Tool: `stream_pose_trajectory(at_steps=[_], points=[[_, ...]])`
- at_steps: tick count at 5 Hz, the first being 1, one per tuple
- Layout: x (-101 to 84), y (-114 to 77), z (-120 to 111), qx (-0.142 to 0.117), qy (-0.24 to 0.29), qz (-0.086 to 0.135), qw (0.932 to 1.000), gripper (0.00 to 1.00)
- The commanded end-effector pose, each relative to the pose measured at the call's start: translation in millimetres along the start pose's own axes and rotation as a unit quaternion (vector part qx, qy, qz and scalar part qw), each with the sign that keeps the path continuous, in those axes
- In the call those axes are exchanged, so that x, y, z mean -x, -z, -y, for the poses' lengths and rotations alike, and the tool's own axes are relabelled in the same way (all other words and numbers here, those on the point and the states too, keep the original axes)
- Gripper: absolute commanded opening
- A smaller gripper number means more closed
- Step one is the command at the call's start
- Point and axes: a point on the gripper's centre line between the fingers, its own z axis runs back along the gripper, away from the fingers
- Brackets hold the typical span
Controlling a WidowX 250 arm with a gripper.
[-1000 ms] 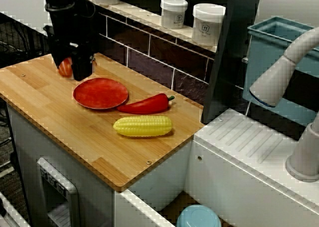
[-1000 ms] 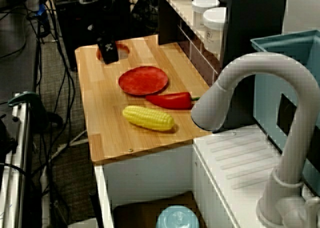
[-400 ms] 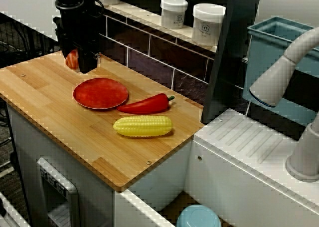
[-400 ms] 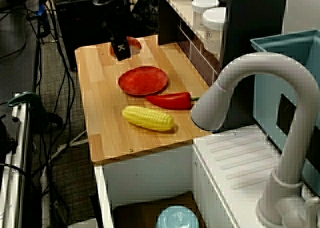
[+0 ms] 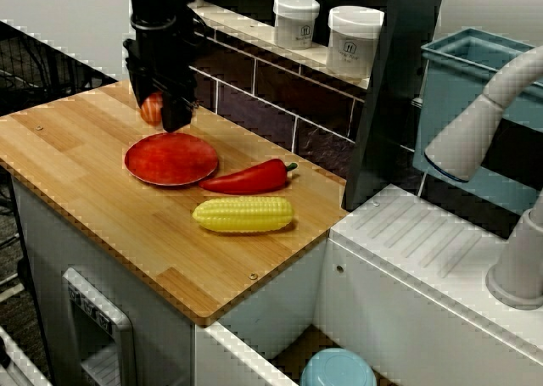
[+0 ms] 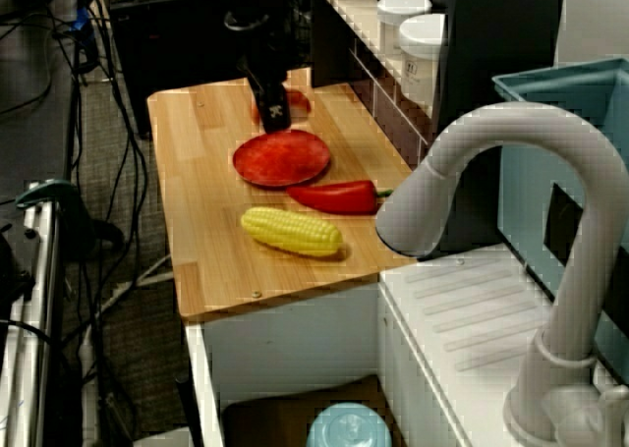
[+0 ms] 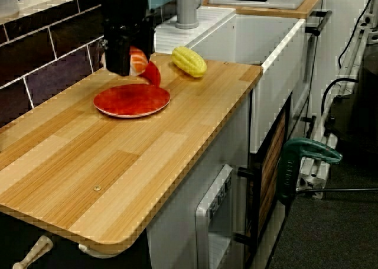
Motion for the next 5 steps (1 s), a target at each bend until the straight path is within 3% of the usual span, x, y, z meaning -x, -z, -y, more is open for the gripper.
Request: stream_pose_trajectory(at_steps=[1,5], points=[[-10.8,5.0,-1.8,-0.012,-0.004,0.01,0.9999,0.0],[4.1,13.1,-1.0,-0.011,0.0,-0.009,0.9999,0.0]])
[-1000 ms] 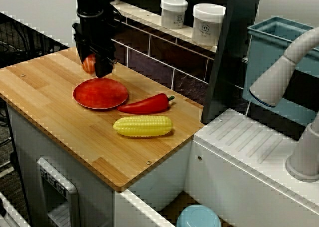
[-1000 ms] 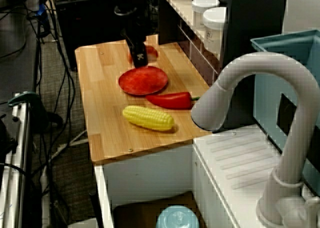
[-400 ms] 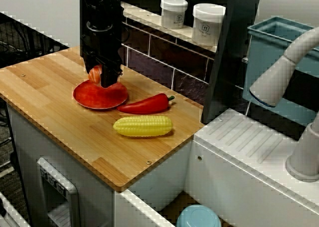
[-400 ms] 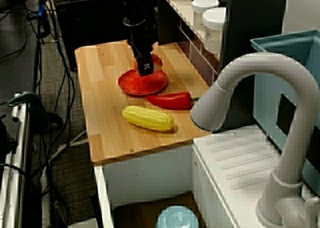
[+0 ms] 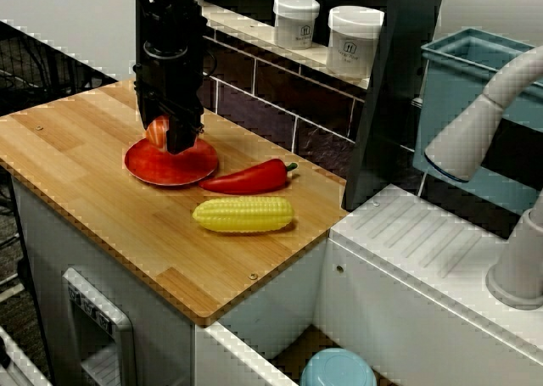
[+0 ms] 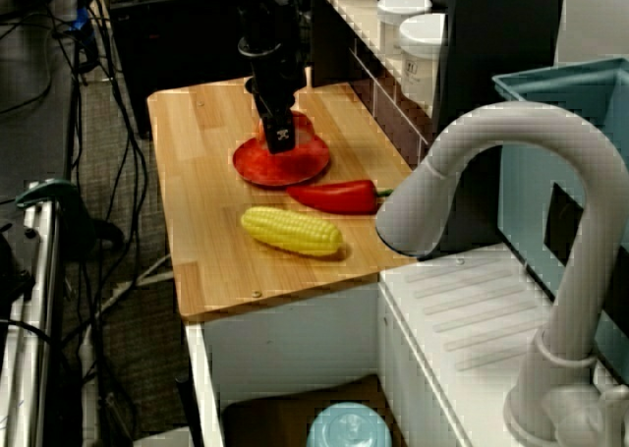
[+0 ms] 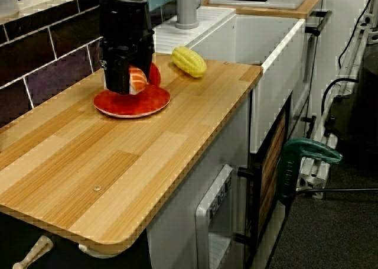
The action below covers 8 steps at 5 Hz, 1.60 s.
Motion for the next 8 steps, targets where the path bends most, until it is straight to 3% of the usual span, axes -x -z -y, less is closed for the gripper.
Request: stream_pose_trajectory(at_steps=[1,2,5,8], points=[[4.5,-9.7,1.2,-0.007,-0.003,0.014,0.9999,0.0],[5.9,-9.5,1.1,-0.01,-0.005,0.008,0.9999,1.0],[-1.4,-33.1,-15.2,0.016,-0.028,0.011,0.9994,1.0],[-0.8,-44.8,-55.3,0.023,-0.058,0.02,0.9979,1.0]])
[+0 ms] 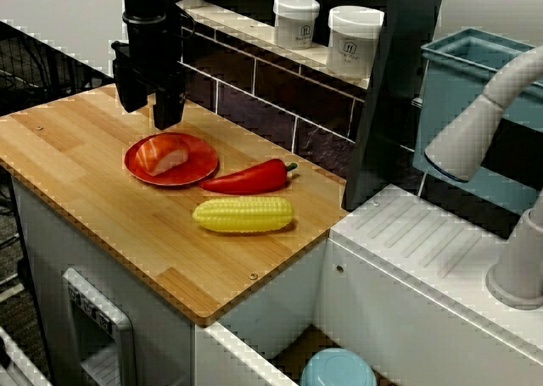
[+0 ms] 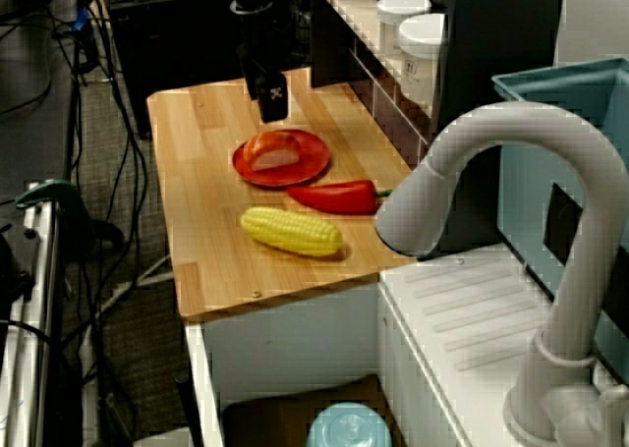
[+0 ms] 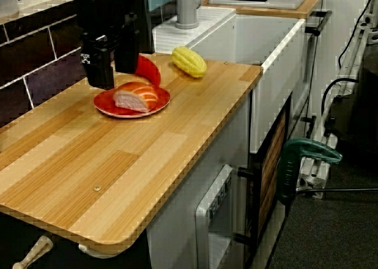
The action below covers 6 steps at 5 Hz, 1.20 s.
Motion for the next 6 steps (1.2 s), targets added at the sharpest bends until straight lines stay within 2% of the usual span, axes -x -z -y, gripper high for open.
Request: stream_pose_trajectory(at_steps=[1,2,3,4,5,6], points=[[-1.5,-15.1,-28.8,-0.013,-0.016,0.03,0.9993,1.0],[-3.7,-4.5,-38.8,0.007,-0.011,0.002,0.9999,1.0],[-2.8,1.3,-44.7,0.067,0.005,-0.039,0.997,1.0],[-0.5,4.8,-42.7,0.071,0.007,-0.034,0.9968,1.0],[-0.2,5.0,-40.4,0.079,0.009,-0.039,0.996,1.0],[2.1,6.1,-38.8,0.065,0.009,-0.027,0.9975,1.0]])
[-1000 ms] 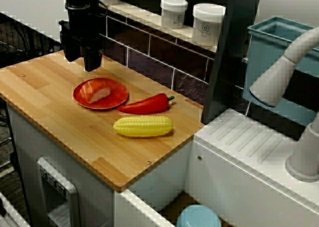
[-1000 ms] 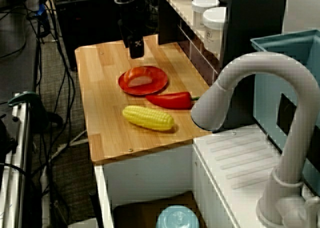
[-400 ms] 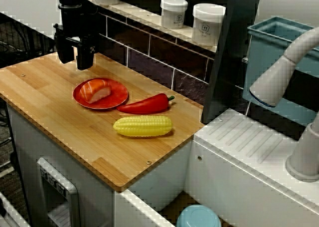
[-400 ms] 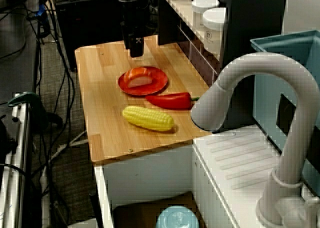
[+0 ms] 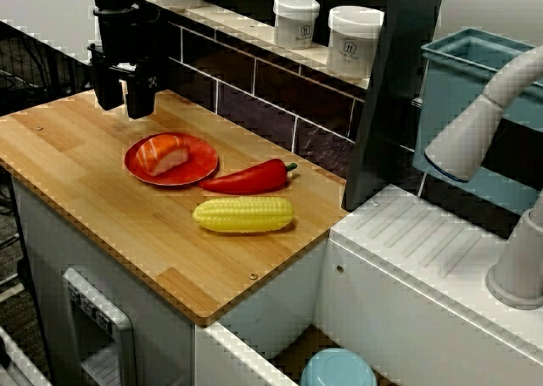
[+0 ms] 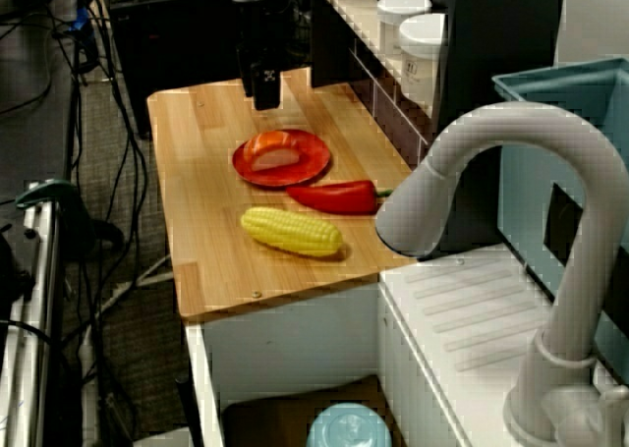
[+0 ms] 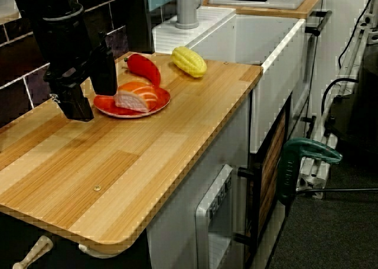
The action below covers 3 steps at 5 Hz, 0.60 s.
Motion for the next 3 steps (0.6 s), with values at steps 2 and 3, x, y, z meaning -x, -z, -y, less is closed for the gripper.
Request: stream_pose_trajectory(at_steps=[2,3], points=[[6.0,-5.4,13.2,-0.094,0.013,0.08,0.9922,1.0],[2.8,-20.5,16.1,-0.082,0.011,0.084,0.993,1.0]])
